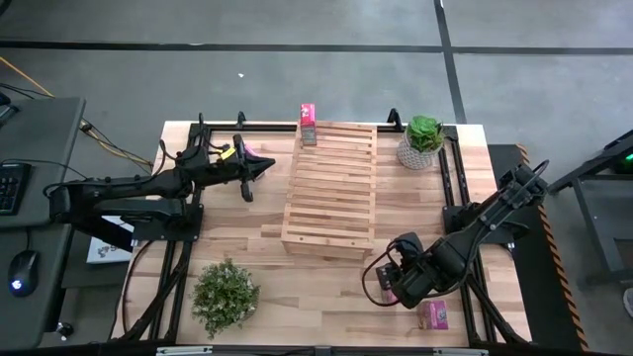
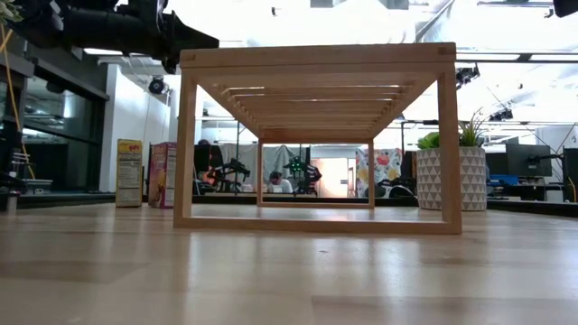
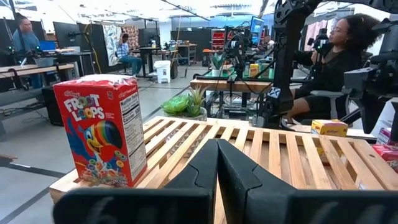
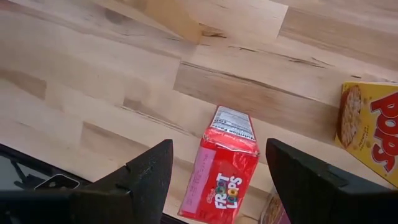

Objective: Stack cereal on shelf
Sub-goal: Put the red cereal box on the shelf aligned with the red cereal box

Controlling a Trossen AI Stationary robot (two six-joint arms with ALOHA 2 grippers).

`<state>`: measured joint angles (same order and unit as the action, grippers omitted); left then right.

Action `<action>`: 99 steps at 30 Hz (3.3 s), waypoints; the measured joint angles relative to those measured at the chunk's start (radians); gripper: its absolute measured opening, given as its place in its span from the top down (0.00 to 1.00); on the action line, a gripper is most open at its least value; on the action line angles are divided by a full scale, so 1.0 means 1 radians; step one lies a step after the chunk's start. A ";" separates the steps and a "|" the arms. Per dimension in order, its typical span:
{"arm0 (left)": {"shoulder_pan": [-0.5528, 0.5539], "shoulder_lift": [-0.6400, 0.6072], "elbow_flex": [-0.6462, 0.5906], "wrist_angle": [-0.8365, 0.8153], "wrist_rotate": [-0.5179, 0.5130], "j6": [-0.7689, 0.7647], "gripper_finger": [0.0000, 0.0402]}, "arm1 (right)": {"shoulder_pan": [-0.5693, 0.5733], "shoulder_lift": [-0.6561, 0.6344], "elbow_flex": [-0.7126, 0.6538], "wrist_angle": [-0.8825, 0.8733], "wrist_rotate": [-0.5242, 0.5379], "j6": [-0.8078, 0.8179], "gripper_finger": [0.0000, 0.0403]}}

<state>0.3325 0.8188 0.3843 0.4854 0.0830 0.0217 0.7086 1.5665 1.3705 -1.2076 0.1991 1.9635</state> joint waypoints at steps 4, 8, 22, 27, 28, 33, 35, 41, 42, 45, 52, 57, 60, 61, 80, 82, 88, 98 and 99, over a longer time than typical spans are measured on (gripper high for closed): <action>0.000 0.000 0.000 -0.001 0.000 -0.021 0.99 | -0.001 0.000 0.000 0.014 -0.017 0.000 0.38; 0.000 0.000 0.000 -0.001 0.000 -0.021 0.99 | -0.004 0.000 0.000 0.014 0.003 -0.078 0.38; 0.000 0.000 0.000 -0.002 0.000 -0.020 0.99 | -0.008 0.000 0.000 0.005 -0.043 -0.056 0.38; 0.000 0.000 0.000 -0.001 0.000 -0.018 0.99 | -0.008 0.000 0.000 -0.021 -0.068 -0.019 0.38; 0.000 0.000 0.000 -0.001 0.000 -0.018 0.99 | -0.008 0.000 0.000 -0.024 -0.085 -0.003 0.38; 0.000 0.000 0.001 -0.001 0.000 -0.018 0.99 | -0.008 0.000 0.000 0.026 -0.188 -0.024 0.38; 0.000 0.000 0.001 -0.001 0.000 -0.018 0.99 | -0.004 0.000 0.000 0.064 -0.213 -0.031 0.38; 0.000 0.000 0.001 -0.001 0.000 -0.018 0.99 | 0.006 -0.001 0.000 0.110 -0.137 -0.034 0.38; 0.000 0.000 0.001 0.000 0.000 -0.018 0.99 | 0.006 -0.001 0.000 0.108 -0.133 -0.034 0.38; 0.000 0.000 0.001 0.009 0.000 -0.018 0.99 | 0.006 -0.001 0.000 0.108 -0.131 -0.031 0.38; 0.000 0.000 0.001 0.008 0.011 -0.020 0.99 | 0.008 -0.001 0.000 0.106 -0.096 0.056 0.38; 0.000 0.000 0.001 0.009 0.068 -0.020 0.99 | 0.013 0.003 0.000 0.073 -0.098 0.096 0.38; 0.000 0.000 0.001 0.009 0.070 -0.019 0.99 | 0.024 0.017 0.000 0.046 -0.109 0.128 0.38; 0.000 0.000 0.001 0.009 0.069 -0.019 0.99 | 0.026 0.021 0.000 0.038 -0.121 0.132 0.38; 0.000 0.000 0.001 0.014 0.065 -0.019 0.99 | 0.032 0.071 0.000 0.040 -0.077 0.160 0.38; 0.000 0.000 0.001 0.014 0.065 -0.018 0.99 | 0.031 0.073 0.000 0.038 -0.079 0.160 0.38; 0.000 0.000 0.001 0.014 0.065 -0.018 0.99 | 0.031 0.108 0.000 0.036 -0.124 0.160 0.38; 0.000 0.000 0.001 0.021 0.064 -0.018 0.99 | 0.029 0.156 0.000 0.045 -0.123 0.082 0.38; 0.000 0.000 0.001 0.021 0.064 -0.018 0.99 | 0.029 0.156 0.000 0.045 -0.120 0.079 0.38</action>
<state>0.3321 0.8188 0.3851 0.5068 0.1474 0.0032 0.7380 1.7222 1.3708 -1.1622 0.0788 2.0427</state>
